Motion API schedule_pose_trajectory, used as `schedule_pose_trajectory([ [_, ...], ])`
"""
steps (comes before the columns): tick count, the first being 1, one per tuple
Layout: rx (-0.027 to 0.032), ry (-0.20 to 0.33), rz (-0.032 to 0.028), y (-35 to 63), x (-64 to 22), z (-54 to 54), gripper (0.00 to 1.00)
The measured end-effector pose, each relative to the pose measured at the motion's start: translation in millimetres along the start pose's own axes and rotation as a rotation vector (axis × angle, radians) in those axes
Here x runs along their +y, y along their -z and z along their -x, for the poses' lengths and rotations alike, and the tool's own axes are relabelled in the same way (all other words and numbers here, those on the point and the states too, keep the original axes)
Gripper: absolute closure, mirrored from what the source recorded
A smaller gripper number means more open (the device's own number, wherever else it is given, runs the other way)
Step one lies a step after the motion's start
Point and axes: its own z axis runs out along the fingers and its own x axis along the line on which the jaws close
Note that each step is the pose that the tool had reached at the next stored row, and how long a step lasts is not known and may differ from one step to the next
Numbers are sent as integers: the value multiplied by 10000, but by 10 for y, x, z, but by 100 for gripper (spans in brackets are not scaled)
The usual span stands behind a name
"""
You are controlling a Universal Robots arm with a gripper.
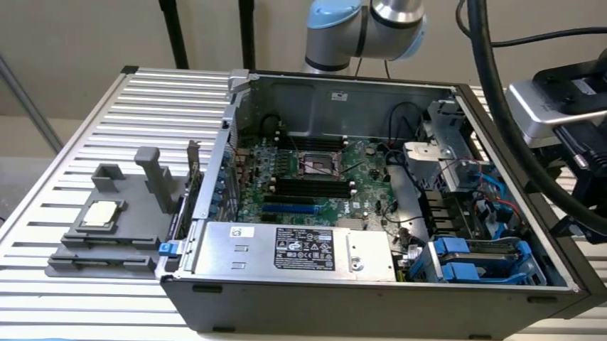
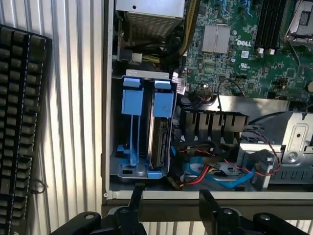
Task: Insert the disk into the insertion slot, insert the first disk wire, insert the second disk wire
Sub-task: 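Insert the first disk wire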
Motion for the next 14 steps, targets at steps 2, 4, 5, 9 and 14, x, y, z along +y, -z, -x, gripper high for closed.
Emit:
schedule_pose_trajectory([
  [2, 144, 32, 64, -14, -16, 9, 44],
  [4, 360, 82, 120, -22, -19, 28, 57],
  [5, 446, 102, 147, -27, -18, 41, 63],
  [9, 658, 144, 360, -44, -19, 98, 75],
  [14, 757, 163, 764, -59, -17, 138, 87],
])
